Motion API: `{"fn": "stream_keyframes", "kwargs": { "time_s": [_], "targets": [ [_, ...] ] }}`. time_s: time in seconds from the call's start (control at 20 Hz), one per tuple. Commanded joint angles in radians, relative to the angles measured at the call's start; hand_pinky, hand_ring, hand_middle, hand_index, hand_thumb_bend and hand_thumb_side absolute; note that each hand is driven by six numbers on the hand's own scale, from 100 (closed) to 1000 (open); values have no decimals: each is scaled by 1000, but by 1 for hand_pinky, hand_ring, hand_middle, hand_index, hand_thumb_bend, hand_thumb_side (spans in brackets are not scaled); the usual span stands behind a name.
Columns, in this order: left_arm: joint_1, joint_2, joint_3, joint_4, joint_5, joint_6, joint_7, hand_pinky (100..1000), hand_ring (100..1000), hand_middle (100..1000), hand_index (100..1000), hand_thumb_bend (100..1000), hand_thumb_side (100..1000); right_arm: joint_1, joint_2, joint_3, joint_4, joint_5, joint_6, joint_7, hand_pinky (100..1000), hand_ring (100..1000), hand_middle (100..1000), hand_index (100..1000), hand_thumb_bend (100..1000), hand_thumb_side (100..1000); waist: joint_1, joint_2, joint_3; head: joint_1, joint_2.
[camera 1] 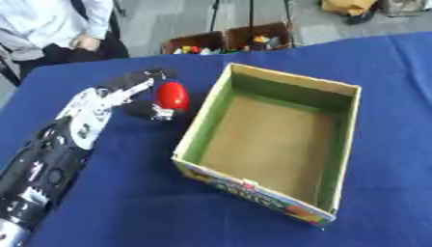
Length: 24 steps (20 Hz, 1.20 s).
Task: Pick up objects on the table and place them in the box.
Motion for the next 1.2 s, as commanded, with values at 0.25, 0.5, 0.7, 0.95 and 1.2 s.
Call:
{"fn": "stream_keyframes", "kwargs": {
  "time_s": [0.25,0.5,0.7,0.95,1.2],
  "targets": [
    [-23,41,24,11,-4,-5,-17,618,916,939,1000,762,824,-16,-3,3,-12,-1,0,6,778,855,631,797,100,912,13,5,-11,10,-18],
    [-22,43,28,20,6,-4,-25,488,825,888,1000,757,805,-16,2,2,-12,4,1,5,781,858,630,795,100,921,14,11,-16,16,-20],
    [-20,39,29,23,29,-3,-26,415,783,787,1000,748,780,-14,7,2,-12,10,10,-4,786,863,629,795,100,946,14,14,-17,17,-20],
    [-19,39,25,25,52,6,-34,314,713,733,988,712,736,-13,10,0,-12,17,13,-16,787,864,629,793,100,949,12,16,-11,17,-14],
    [-18,37,21,25,75,17,-56,227,659,711,964,643,672,-13,11,-2,-12,22,17,-26,789,866,628,791,100,953,12,18,-12,17,-15]
  ]
}}
